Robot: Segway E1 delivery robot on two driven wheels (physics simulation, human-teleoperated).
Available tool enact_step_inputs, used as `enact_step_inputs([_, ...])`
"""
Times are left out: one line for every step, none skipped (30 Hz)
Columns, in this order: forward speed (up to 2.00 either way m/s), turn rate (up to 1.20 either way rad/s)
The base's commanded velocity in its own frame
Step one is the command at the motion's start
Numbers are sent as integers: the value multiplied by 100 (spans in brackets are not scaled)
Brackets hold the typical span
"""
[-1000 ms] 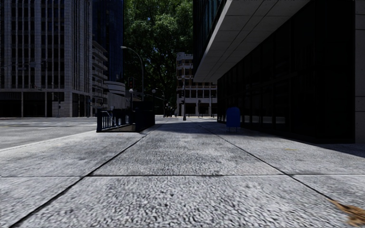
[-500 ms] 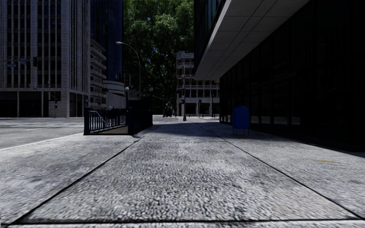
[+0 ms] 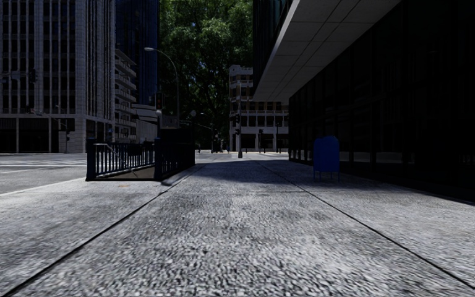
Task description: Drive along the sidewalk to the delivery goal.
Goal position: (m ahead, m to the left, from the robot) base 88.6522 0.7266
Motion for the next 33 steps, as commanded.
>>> enact_step_inputs([200,0])
enact_step_inputs([200,0])
enact_step_inputs([200,0])
enact_step_inputs([200,0])
enact_step_inputs([200,0])
enact_step_inputs([200,0])
enact_step_inputs([200,0])
enact_step_inputs([200,0])
enact_step_inputs([200,0])
enact_step_inputs([200,0])
enact_step_inputs([200,0])
enact_step_inputs([200,0])
enact_step_inputs([200,0])
enact_step_inputs([200,0])
enact_step_inputs([200,0])
enact_step_inputs([200,0])
enact_step_inputs([200,0])
enact_step_inputs([200,0])
enact_step_inputs([200,0])
enact_step_inputs([200,0])
enact_step_inputs([200,0])
enact_step_inputs([200,0])
enact_step_inputs([200,0])
enact_step_inputs([200,0])
enact_step_inputs([200,0])
enact_step_inputs([200,0])
enact_step_inputs([200,0])
enact_step_inputs([200,0])
enact_step_inputs([200,0])
enact_step_inputs([200,0])
enact_step_inputs([200,0])
enact_step_inputs([200,0])
enact_step_inputs([200,0])
